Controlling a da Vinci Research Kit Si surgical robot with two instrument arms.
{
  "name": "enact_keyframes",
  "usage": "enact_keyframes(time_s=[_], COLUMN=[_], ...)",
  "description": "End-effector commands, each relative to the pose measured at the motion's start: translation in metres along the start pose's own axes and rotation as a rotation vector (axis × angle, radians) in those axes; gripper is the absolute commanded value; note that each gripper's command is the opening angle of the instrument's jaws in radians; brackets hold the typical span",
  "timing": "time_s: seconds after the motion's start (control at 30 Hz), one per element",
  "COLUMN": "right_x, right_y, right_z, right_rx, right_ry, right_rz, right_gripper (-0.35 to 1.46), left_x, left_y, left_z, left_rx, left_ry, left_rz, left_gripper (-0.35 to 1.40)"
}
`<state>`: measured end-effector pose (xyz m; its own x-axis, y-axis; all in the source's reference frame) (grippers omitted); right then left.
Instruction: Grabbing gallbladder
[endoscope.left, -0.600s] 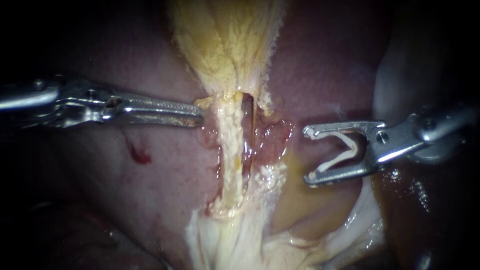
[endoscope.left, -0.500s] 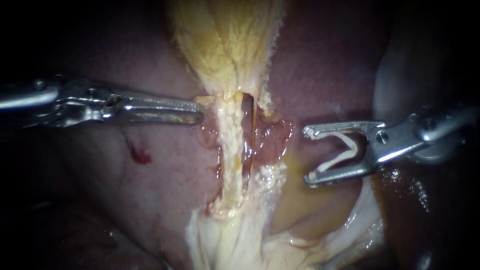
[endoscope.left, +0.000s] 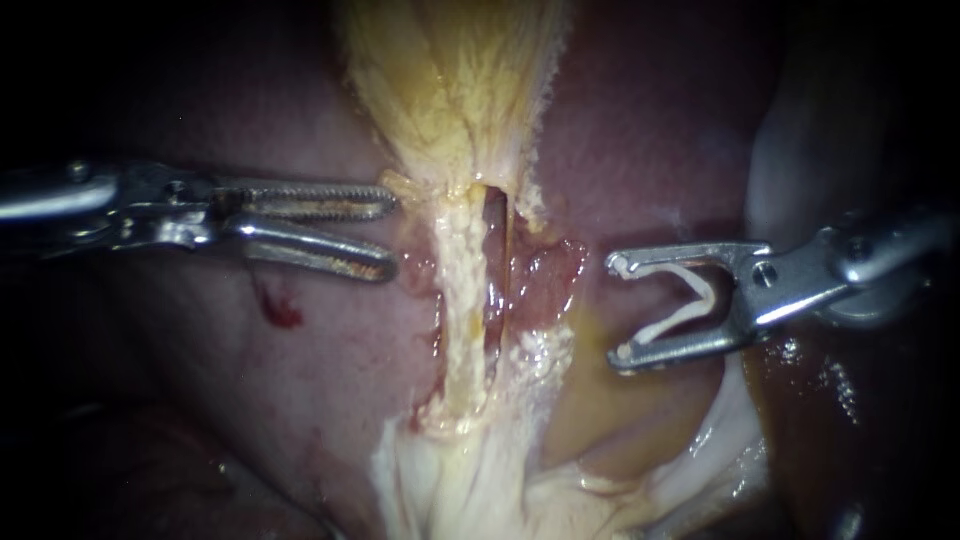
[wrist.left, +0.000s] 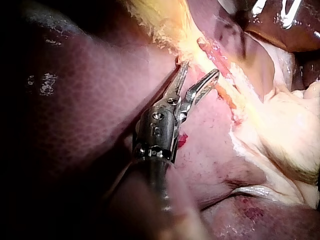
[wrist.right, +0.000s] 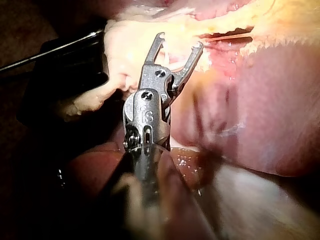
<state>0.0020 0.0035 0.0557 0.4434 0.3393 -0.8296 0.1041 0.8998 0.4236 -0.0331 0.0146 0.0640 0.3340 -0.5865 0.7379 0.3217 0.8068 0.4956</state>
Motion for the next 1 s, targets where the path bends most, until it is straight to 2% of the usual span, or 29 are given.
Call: enact_keyframes(time_s=[0.03,0.37,0.57,1.0], right_x=[0.0000,0.0000,0.0000,0.0001], right_y=[0.0000,0.0000,0.0000,0.0000], right_z=[0.0000,0.0000,0.0000,0.0001], right_rx=[0.000,0.000,0.000,0.000], right_ry=[0.000,0.000,0.000,0.000], right_rz=[0.000,0.000,0.000,0.000], right_gripper=[0.44,0.44,0.44,0.44], left_x=[0.0000,-0.0011,-0.0022,-0.0024], left_y=[0.0000,-0.0001,0.0005,0.0020], left_z=[0.0000,-0.0004,-0.0007,0.0012], left_rx=[0.000,0.004,-0.018,-0.033], left_ry=[0.000,0.000,0.001,0.001], left_rz=[0.000,-0.006,-0.008,0.030], left_gripper=[0.49,0.52,0.52,0.64])
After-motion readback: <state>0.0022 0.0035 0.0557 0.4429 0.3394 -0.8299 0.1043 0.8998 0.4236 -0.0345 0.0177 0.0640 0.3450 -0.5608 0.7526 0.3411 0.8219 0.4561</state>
